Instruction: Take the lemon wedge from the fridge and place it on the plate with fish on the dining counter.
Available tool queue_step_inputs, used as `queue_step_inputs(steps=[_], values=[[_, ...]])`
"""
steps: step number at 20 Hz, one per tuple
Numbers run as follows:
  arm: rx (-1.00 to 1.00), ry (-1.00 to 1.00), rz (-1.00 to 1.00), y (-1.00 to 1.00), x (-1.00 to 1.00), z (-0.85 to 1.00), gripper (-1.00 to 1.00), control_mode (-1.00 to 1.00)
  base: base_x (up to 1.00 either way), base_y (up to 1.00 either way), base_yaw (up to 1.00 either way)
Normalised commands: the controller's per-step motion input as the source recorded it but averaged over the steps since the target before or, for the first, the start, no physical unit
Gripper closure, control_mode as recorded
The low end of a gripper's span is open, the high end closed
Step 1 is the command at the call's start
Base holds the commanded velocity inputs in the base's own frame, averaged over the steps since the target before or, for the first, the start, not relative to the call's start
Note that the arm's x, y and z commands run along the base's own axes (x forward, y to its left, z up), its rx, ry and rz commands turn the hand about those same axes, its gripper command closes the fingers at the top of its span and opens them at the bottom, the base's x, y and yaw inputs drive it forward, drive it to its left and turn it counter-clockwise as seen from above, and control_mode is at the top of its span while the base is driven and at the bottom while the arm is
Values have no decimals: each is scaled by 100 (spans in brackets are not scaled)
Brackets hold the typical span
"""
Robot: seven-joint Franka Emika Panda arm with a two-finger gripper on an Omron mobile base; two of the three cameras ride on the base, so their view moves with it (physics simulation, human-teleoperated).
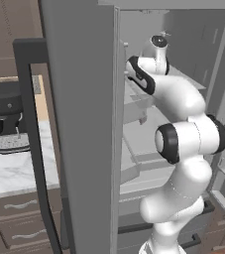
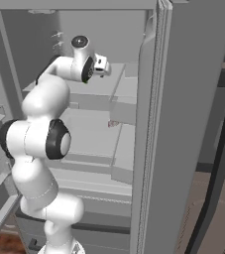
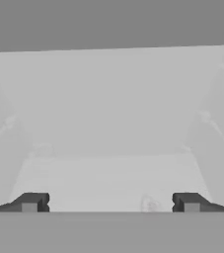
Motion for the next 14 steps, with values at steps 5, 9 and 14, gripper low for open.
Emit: queue_step_inputs(steps=[5, 9, 14], values=[[0, 2, 0, 3, -68, -18, -100, -100, 0, 0, 0], [0, -5, 0, 8, -94, -15, -100, -100, 0, 0, 0], [0, -3, 0, 8, -25, 0, -100, -100, 0, 0, 0]])
